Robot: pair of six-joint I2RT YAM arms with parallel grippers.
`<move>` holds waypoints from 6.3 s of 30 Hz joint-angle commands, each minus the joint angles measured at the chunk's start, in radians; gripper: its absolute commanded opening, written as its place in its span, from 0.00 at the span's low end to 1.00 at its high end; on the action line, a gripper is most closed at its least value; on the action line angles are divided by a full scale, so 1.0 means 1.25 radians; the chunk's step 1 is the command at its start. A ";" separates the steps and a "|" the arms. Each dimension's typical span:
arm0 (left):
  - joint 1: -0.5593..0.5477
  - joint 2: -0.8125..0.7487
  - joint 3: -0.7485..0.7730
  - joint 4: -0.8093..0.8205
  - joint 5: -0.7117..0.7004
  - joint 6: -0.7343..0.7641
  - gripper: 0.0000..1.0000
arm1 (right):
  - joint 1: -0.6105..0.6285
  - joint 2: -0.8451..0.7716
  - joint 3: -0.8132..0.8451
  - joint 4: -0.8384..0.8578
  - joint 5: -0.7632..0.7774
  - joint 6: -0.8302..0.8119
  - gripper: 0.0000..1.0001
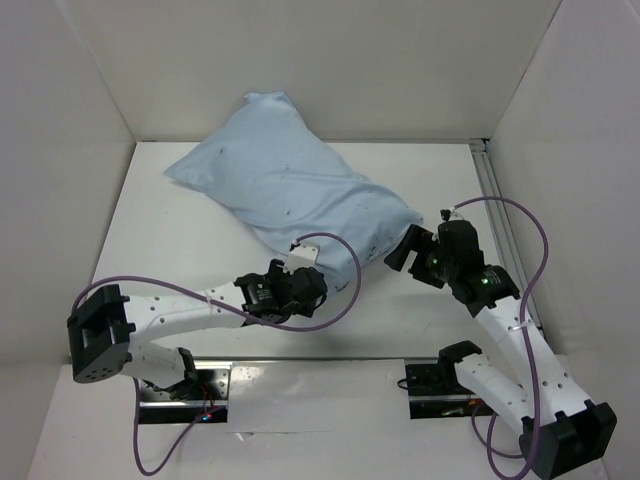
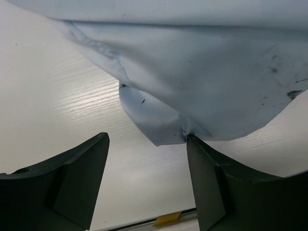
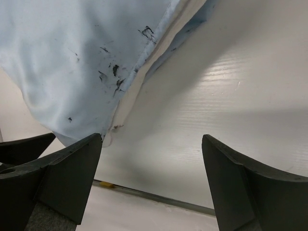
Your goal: Put the pillow into the pillowcase
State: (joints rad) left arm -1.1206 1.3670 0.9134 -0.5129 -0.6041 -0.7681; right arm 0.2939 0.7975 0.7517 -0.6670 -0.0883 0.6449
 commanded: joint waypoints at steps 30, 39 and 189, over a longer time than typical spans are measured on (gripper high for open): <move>-0.002 0.024 -0.017 0.127 -0.027 0.075 0.23 | -0.003 0.016 0.027 0.016 -0.014 -0.008 0.92; -0.009 -0.200 -0.007 -0.020 0.027 -0.048 0.00 | -0.003 0.063 0.059 0.032 0.088 -0.068 0.92; 0.967 -0.075 0.619 0.204 1.309 -0.115 0.88 | -0.358 0.707 0.578 0.115 -0.147 -0.171 0.81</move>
State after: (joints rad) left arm 0.1280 1.2362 1.7645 -0.1272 1.0645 -1.0248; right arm -0.1734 1.7683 1.4654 -0.4210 -0.3130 0.4980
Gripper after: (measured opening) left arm 0.881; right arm 0.764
